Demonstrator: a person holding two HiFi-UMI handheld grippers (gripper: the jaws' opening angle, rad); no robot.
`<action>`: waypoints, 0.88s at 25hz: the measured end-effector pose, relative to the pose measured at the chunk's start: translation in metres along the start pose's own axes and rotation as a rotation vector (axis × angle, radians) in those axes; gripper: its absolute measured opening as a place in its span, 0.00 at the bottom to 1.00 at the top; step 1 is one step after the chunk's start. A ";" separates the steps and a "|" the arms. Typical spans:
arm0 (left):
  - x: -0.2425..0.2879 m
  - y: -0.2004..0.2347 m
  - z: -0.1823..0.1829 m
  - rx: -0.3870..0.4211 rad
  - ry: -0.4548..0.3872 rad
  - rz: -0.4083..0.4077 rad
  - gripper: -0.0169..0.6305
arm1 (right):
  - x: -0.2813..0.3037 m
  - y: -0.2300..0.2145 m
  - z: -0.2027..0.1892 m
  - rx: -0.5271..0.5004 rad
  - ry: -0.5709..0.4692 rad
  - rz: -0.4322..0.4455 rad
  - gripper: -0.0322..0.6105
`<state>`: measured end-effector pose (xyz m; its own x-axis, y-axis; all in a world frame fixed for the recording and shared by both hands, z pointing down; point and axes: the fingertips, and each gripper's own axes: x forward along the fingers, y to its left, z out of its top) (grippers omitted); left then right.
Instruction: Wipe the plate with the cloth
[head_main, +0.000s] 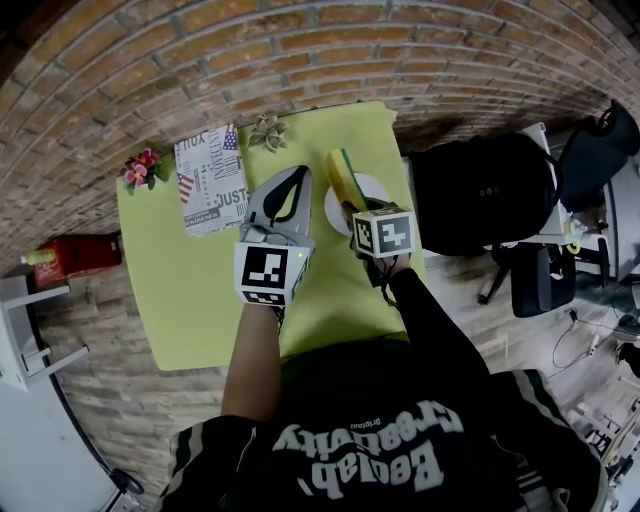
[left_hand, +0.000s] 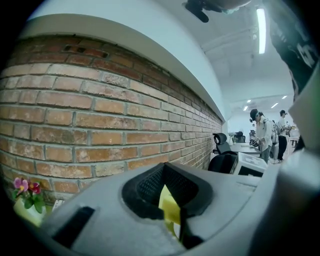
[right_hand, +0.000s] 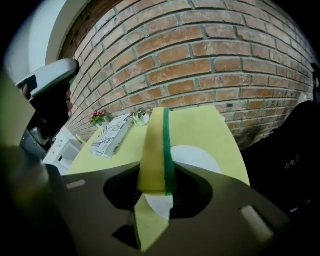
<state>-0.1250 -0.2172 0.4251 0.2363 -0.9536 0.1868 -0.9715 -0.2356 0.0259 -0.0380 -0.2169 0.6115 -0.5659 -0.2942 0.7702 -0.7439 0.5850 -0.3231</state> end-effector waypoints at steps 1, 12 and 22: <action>0.000 0.000 0.000 -0.003 0.000 -0.001 0.03 | 0.004 0.002 -0.004 -0.005 0.023 0.009 0.26; -0.004 0.009 -0.003 -0.028 0.001 0.027 0.03 | 0.013 -0.013 -0.021 -0.041 0.098 -0.060 0.26; 0.004 -0.005 0.002 -0.013 -0.010 0.005 0.03 | -0.021 -0.073 -0.033 0.048 0.072 -0.193 0.26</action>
<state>-0.1193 -0.2202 0.4239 0.2312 -0.9567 0.1770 -0.9729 -0.2280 0.0380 0.0404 -0.2287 0.6369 -0.3859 -0.3414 0.8570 -0.8528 0.4863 -0.1903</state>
